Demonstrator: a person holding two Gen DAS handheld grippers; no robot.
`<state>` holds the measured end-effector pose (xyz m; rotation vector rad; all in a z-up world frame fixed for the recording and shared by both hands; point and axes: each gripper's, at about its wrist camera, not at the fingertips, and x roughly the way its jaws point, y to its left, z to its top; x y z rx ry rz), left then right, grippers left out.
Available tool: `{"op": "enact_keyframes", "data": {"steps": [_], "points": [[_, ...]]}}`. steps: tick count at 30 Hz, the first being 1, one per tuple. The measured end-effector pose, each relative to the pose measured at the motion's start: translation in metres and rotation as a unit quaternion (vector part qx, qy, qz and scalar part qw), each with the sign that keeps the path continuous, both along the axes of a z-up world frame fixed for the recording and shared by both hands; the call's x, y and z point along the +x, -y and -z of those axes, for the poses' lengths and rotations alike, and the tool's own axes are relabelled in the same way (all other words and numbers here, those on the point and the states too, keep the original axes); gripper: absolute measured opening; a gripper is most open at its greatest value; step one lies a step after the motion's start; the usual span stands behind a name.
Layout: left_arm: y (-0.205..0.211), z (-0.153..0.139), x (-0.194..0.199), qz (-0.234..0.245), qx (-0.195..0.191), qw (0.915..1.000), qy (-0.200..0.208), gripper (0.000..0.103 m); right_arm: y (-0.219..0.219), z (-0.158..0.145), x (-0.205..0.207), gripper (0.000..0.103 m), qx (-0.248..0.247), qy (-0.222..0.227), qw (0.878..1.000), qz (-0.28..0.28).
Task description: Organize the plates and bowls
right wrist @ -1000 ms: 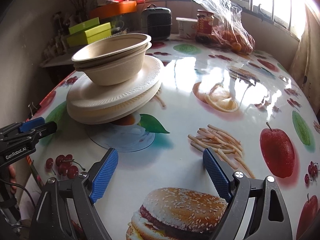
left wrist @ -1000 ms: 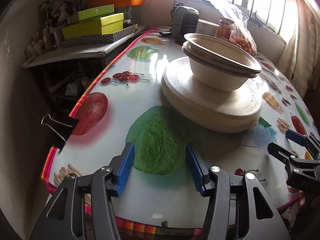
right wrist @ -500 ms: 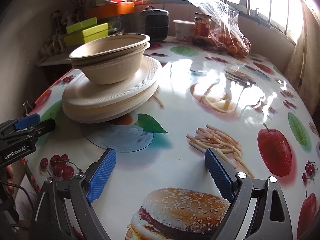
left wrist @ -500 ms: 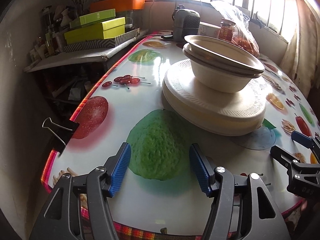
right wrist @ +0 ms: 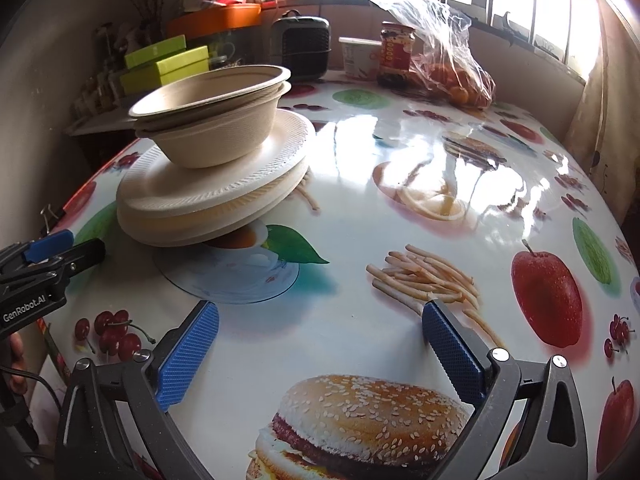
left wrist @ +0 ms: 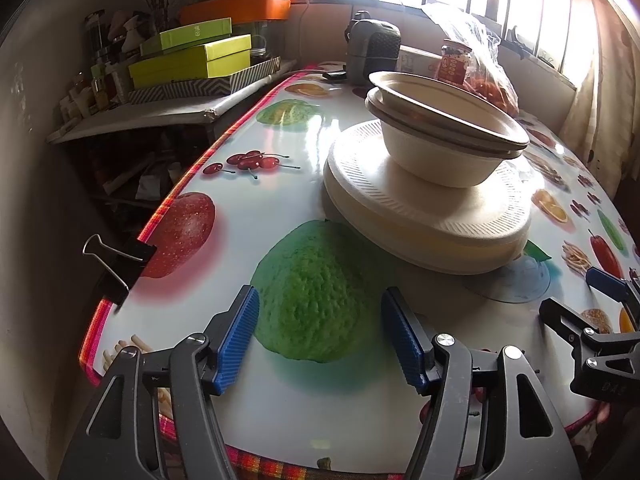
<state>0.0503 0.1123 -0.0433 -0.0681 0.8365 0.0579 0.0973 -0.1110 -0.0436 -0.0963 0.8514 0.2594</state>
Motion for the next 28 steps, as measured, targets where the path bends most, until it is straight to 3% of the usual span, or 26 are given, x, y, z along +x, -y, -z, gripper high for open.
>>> {"op": "enact_keyframes", "data": {"steps": [28], "points": [[0.0006, 0.0002, -0.0006, -0.003, 0.002, 1.0, 0.004, 0.065, 0.0009, 0.0006, -0.0006, 0.102, 0.0, 0.001, 1.0, -0.001]]}}
